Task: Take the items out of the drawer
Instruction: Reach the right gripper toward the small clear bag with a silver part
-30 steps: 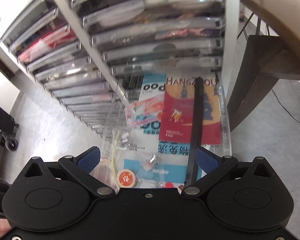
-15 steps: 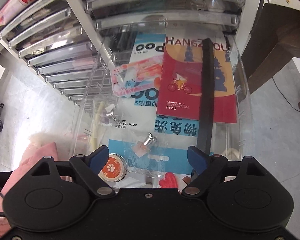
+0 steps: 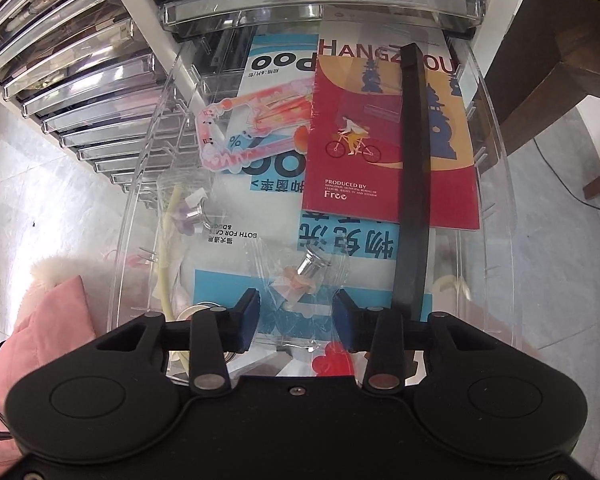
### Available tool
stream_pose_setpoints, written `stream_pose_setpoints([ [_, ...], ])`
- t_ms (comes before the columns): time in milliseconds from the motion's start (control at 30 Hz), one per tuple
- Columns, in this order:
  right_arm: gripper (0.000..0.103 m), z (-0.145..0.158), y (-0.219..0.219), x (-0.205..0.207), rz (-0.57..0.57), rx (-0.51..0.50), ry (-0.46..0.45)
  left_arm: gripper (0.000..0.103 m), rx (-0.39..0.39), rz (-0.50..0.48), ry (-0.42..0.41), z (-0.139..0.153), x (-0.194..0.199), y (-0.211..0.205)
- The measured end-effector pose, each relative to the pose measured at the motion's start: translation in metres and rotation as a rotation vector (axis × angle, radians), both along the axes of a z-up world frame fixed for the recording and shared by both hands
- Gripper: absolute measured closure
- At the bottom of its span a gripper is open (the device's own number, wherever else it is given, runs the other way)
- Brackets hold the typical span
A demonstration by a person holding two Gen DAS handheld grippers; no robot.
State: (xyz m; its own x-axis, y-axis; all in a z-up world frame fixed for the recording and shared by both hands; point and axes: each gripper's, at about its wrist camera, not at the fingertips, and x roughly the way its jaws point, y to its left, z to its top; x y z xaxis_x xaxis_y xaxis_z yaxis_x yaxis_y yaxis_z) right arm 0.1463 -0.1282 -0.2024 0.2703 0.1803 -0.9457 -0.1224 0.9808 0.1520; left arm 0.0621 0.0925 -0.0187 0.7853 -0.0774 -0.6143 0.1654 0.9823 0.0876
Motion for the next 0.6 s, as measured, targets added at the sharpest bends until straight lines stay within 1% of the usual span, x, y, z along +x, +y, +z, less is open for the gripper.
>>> stream_pose_setpoints([
  [67, 0.061, 0.0, 0.001, 0.0, 0.005, -0.004, 0.0, 0.0, 0.044, -0.068, 0.043, -0.013, 0.0, -0.006],
  [133, 0.061, 0.0, 0.002, 0.0, 0.01, -0.008, -0.002, 0.0, 0.105, -0.131, 0.094, -0.029, 0.002, -0.014],
  [233, 0.067, 0.002, 0.003, 0.0, 0.015, -0.007, -0.01, 0.0, 0.176, -0.196, 0.163, -0.049, 0.005, -0.022],
  [367, 0.072, 0.005, 0.004, -0.001, 0.025, -0.013, -0.021, 0.0, 0.192, -0.255, 0.216, -0.062, 0.004, -0.025],
  [467, 0.077, 0.007, 0.004, -0.002, 0.028, -0.02, -0.031, 0.0, 0.196, -0.26, 0.225, -0.063, 0.004, -0.025],
  [600, 0.078, 0.01, 0.005, -0.002, 0.037, -0.017, -0.04, 0.0, 0.193, -0.258, 0.231, -0.064, 0.004, -0.024],
])
